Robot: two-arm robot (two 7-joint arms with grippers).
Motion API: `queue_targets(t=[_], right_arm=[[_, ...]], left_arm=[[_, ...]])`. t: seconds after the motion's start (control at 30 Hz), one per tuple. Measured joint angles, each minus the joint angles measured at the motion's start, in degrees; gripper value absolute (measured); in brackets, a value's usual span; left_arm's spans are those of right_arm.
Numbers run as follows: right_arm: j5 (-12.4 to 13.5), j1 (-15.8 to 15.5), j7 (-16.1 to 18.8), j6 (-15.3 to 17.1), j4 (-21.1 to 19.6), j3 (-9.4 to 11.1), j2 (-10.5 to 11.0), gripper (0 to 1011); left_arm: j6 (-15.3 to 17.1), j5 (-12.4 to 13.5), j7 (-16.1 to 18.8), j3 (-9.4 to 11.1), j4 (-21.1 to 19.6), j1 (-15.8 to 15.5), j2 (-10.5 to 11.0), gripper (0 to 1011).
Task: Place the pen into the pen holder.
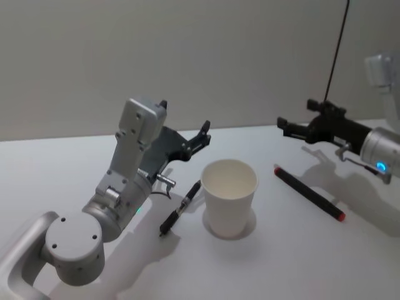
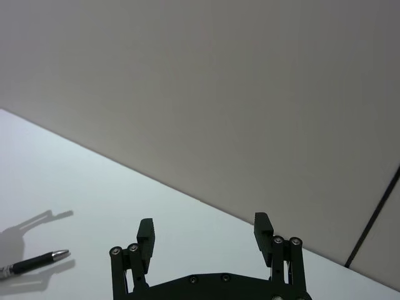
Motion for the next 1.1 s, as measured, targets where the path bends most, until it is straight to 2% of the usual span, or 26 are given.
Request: queue_targets(t=[0.23, 0.37, 0.5, 0.73, 1.1], right_arm=[[-3.61, 4.6, 5.65, 4.53, 3.95, -0.44, -0.19, 1001], [-5.67, 5.9, 7.14, 6.52, 4.36, -0.76, -0.08, 1001], [-8.36, 6.23, 7.35, 9.28, 3.1, -1.31, 0.22, 1001], [-10.84, 5.12, 4.49, 12.96, -0.36, -2.03, 0.49, 1001], [-12.17, 2.04, -4.49, 16.34, -4.32, -3.66, -0.27, 1001]], left_arm=[[0.0, 0.0, 0.0, 0.0, 0.0, 0.0, 0.0, 1001], [0.0, 0.0, 0.0, 0.0, 0.0, 0.0, 0.0, 1001], [0.0, 0.0, 0.0, 0.0, 0.0, 0.0, 0.0, 1001], [0.0, 0.0, 0.0, 0.0, 0.0, 0.0, 0.0, 1001], [0.0, 0.0, 0.01, 0.0, 0.0, 0.0, 0.0, 1001]])
